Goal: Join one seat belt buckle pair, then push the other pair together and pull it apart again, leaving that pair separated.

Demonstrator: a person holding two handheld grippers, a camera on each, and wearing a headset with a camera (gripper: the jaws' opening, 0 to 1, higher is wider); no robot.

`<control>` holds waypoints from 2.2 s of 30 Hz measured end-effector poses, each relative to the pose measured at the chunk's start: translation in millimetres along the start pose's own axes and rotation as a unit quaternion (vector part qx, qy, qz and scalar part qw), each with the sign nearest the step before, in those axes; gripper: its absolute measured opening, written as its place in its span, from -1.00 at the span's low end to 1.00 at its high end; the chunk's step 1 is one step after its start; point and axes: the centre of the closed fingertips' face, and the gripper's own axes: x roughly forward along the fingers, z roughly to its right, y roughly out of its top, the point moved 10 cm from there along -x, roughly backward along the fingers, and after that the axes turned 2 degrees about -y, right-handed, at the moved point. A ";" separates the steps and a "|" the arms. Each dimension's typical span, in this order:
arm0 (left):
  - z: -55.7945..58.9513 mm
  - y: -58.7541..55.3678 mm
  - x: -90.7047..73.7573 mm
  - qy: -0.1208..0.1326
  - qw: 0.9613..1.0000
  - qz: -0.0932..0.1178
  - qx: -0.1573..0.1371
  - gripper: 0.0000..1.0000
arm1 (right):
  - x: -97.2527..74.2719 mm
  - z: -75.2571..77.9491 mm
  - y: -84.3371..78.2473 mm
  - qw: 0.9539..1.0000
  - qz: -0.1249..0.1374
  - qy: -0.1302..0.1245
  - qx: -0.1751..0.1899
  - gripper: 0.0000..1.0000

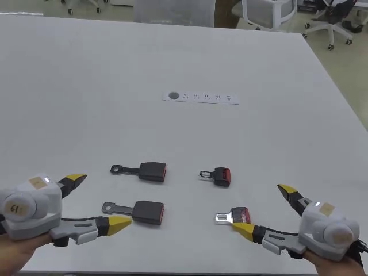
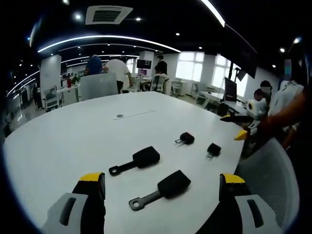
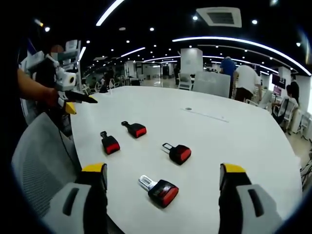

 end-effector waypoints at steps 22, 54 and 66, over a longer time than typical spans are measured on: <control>-0.2 -1.2 1.7 -0.002 1.000 -0.003 0.001 0.99 | -0.2 -0.2 -2.3 1.000 -0.003 0.001 0.002 0.94; 0.5 -4.3 14.2 -0.026 0.999 -0.029 0.030 0.96 | 0.9 8.0 -16.1 0.999 -0.038 0.031 -0.006 0.88; -1.2 -4.3 29.0 -0.048 0.996 -0.051 0.054 0.92 | 12.7 13.5 -21.4 0.995 -0.069 0.059 -0.038 0.80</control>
